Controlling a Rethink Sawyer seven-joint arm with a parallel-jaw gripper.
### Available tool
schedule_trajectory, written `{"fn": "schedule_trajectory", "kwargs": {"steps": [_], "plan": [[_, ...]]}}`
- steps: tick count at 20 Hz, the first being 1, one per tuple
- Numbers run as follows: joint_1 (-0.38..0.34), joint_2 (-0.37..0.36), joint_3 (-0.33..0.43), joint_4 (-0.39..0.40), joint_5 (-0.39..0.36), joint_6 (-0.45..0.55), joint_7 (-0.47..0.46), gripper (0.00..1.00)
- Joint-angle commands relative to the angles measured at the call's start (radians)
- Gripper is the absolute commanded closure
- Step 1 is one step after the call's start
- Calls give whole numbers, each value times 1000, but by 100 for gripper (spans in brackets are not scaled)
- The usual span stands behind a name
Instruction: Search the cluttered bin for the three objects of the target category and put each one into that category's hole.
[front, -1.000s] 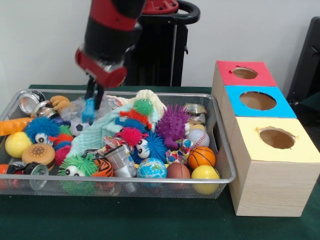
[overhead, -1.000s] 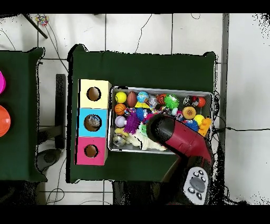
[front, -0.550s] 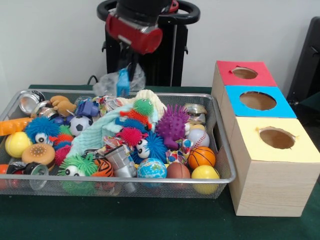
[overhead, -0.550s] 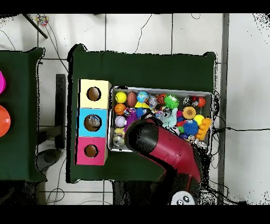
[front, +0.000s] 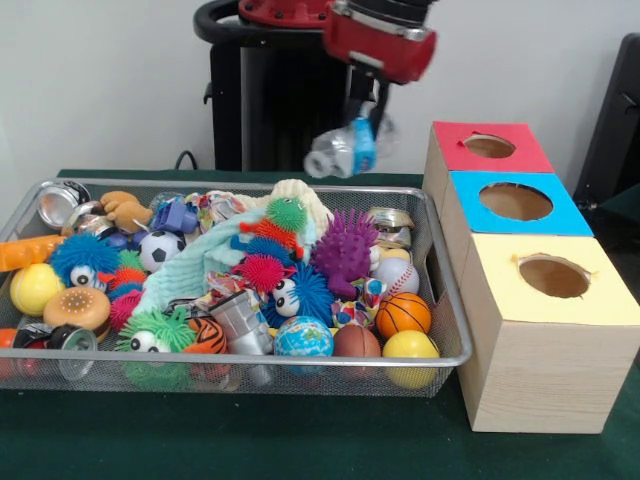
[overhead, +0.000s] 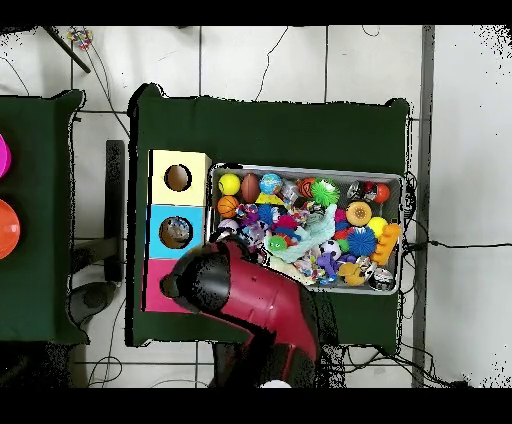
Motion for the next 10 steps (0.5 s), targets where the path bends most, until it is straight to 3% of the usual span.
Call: {"fn": "schedule_trajectory", "kwargs": {"steps": [1, 4, 10], "plan": [[37, 26, 175, 127, 86, -9, 242, 100], [58, 23, 216, 155, 133, -43, 270, 100], [201, 78, 146, 121, 233, -81, 428, 100]]}}
